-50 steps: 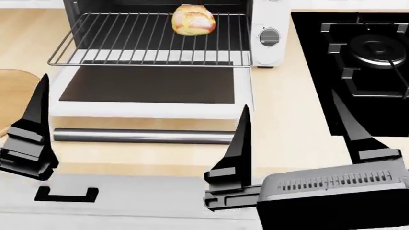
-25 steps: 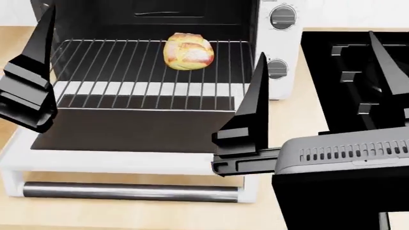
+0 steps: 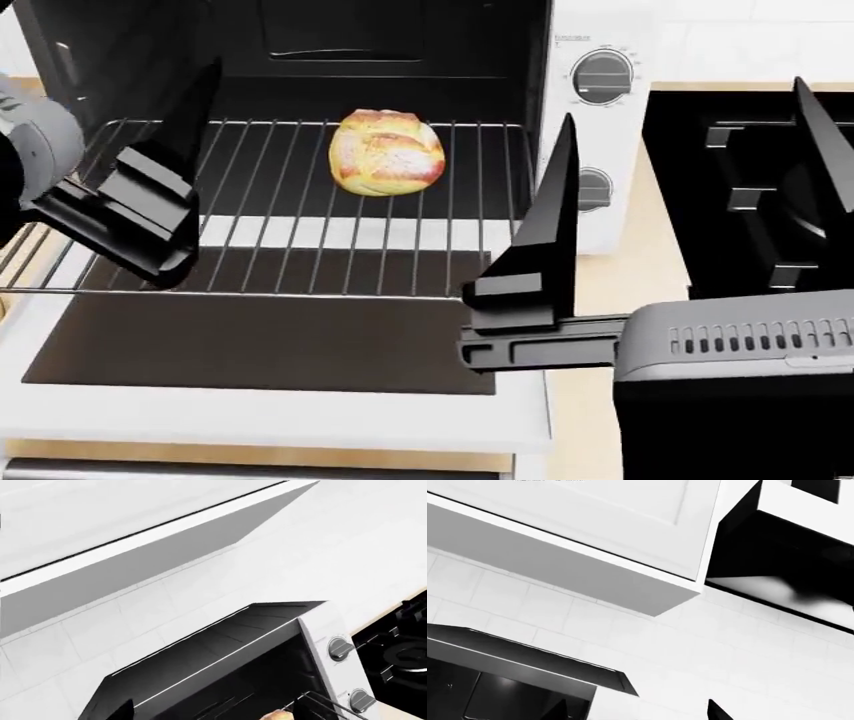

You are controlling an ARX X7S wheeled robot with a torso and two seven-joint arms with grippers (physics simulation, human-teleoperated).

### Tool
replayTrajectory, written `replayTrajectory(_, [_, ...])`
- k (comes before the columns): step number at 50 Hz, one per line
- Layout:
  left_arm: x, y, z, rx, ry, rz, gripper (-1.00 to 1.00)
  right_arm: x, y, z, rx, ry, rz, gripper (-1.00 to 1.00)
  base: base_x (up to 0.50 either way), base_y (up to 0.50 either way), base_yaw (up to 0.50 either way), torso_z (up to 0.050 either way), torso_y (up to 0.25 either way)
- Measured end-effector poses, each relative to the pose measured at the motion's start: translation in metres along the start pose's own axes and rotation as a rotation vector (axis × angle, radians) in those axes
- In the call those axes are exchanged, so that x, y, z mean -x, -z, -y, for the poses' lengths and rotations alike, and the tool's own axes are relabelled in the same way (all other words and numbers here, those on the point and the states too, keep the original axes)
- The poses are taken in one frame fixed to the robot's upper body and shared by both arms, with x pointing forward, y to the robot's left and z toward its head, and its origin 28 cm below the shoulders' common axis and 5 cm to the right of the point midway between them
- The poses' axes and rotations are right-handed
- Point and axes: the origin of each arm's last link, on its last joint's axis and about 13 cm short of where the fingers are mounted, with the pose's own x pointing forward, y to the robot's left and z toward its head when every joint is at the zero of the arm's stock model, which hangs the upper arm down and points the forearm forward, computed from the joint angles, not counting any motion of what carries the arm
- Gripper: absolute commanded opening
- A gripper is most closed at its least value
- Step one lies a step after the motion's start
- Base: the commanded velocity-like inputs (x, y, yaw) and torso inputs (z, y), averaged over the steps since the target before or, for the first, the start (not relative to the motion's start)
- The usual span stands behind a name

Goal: Pick the scone from the rack and place it on the plate on the counter.

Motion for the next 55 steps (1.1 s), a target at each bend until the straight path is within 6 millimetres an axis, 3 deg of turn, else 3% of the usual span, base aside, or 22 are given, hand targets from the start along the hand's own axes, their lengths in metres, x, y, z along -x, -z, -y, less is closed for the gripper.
replayTrajectory(10, [-0.047, 0.018, -0.009, 0.145, 0.158, -0.108, 1.00, 0.003, 0.004, 0.001, -0.023, -0.001, 0.009, 1.00, 0.00, 0.00, 0.00, 0.000, 0.000])
replayTrajectory(16, [-0.098, 0.029, -0.015, 0.249, 0.247, -0.165, 1.00, 0.007, 0.008, 0.001, -0.038, -0.012, 0.010, 1.00, 0.00, 0.00, 0.00, 0.000, 0.000])
replayTrajectory(23, [-0.131, 0.049, -0.021, 0.310, 0.288, -0.252, 1.00, 0.010, 0.011, 0.001, -0.047, -0.020, 0.010, 1.00, 0.00, 0.00, 0.00, 0.000, 0.000])
replayTrajectory(36, [-0.152, 0.074, -0.024, 0.372, 0.318, -0.359, 1.00, 0.013, 0.012, 0.000, -0.055, -0.030, 0.011, 1.00, 0.00, 0.00, 0.00, 0.000, 0.000])
replayTrajectory(55, [-0.174, 0.095, -0.018, 0.409, 0.367, -0.445, 1.00, 0.015, 0.014, -0.001, -0.060, -0.040, 0.007, 1.00, 0.00, 0.00, 0.00, 0.000, 0.000])
